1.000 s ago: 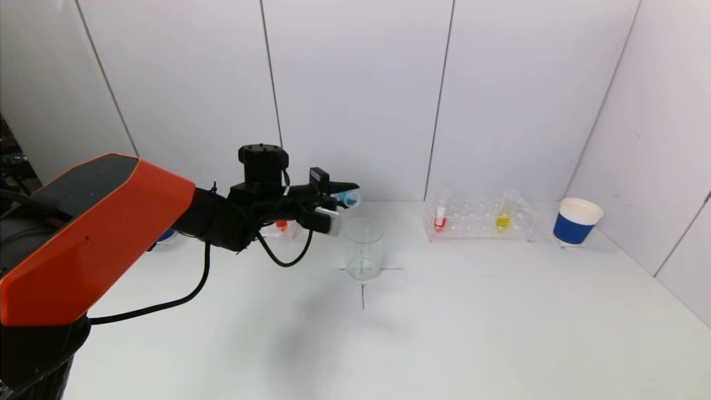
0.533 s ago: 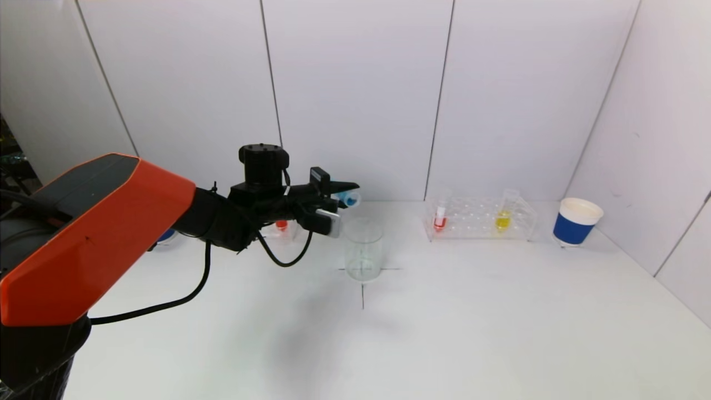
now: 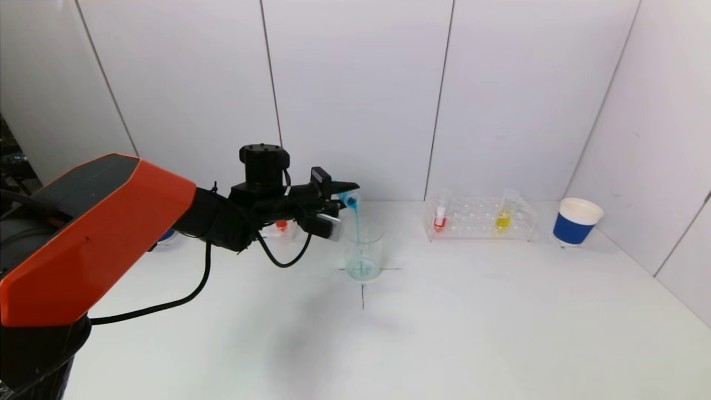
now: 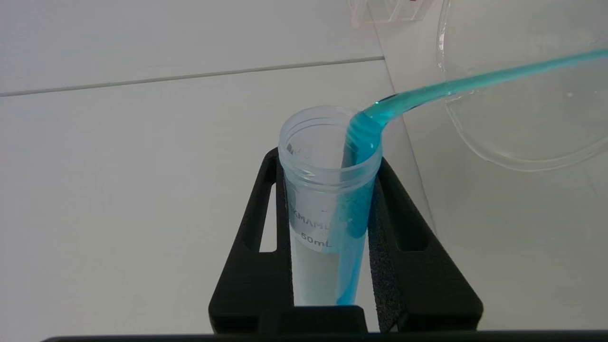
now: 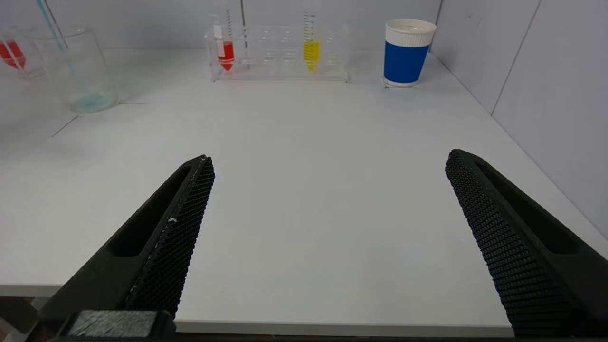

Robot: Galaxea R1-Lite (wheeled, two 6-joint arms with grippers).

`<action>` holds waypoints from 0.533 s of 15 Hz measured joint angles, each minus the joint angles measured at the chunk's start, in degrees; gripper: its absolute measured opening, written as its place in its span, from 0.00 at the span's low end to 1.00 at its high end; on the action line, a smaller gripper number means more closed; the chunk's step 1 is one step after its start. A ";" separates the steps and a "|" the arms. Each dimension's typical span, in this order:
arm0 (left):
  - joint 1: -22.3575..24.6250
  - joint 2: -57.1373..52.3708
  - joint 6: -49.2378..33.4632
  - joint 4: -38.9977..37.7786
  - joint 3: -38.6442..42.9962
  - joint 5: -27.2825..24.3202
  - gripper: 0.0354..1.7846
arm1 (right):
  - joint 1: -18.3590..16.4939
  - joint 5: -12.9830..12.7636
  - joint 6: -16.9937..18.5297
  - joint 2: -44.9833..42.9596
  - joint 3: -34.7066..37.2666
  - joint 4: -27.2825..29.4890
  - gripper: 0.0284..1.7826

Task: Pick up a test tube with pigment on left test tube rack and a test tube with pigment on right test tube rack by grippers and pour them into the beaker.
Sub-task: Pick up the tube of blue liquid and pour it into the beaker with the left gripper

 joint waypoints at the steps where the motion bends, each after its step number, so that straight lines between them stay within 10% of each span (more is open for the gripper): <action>1: 0.05 -0.06 0.09 -0.02 0.02 0.26 0.25 | 0.00 0.02 0.02 0.00 0.00 0.00 0.99; 8: 0.00 -0.24 1.71 0.24 0.00 1.33 0.25 | 0.00 0.00 0.02 0.00 0.00 0.00 0.99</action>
